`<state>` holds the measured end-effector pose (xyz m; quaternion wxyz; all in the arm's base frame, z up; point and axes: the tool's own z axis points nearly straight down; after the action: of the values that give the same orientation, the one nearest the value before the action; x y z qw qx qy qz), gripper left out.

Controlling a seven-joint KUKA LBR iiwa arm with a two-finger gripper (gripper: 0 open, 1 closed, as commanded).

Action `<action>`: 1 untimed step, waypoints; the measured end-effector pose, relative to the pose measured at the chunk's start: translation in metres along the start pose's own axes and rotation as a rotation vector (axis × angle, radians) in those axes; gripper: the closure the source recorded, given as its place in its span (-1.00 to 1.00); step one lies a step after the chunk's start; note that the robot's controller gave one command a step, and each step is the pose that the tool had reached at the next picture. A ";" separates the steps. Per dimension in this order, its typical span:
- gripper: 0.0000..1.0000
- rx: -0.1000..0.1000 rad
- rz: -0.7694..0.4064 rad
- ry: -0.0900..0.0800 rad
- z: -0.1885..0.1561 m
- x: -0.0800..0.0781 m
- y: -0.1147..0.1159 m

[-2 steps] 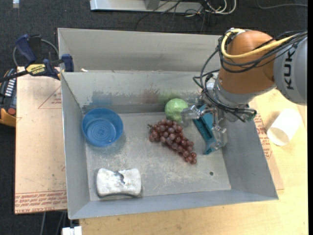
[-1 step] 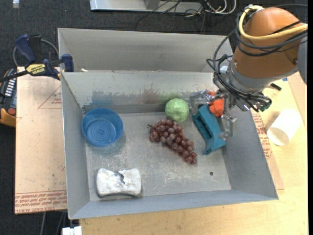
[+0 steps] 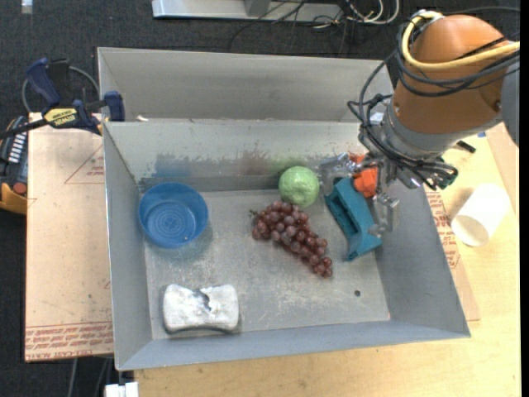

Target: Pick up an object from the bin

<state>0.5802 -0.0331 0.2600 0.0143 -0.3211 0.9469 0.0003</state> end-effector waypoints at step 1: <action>-1.00 -0.002 -0.029 0.002 0.007 -0.014 -0.011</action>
Offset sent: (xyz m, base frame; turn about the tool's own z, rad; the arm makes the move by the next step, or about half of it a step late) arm 0.0420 -0.0150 0.0389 -0.2764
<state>0.5986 -0.0334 0.2533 0.0132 -0.3349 0.9422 0.0008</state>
